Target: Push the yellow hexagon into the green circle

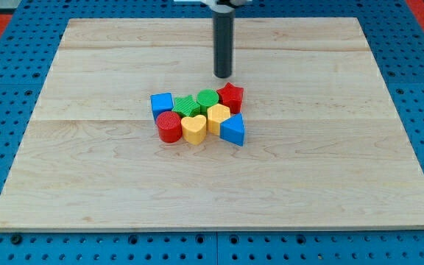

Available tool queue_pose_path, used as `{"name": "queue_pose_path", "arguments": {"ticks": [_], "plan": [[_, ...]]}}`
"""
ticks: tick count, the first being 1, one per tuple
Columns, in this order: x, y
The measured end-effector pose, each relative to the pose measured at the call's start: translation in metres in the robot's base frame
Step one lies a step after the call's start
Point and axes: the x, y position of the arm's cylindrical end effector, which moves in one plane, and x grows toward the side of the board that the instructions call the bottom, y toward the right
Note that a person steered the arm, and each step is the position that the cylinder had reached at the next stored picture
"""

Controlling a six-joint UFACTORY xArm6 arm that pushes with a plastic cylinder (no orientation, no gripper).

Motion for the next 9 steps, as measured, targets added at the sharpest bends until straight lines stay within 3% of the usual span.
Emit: {"name": "queue_pose_path", "arguments": {"ticks": [1, 3, 4, 5, 6, 7, 9], "plan": [[0.039, 0.0], [0.028, 0.017], [0.035, 0.079], [0.114, 0.09], [0.168, 0.051], [0.189, 0.016], [0.16, 0.015]]}}
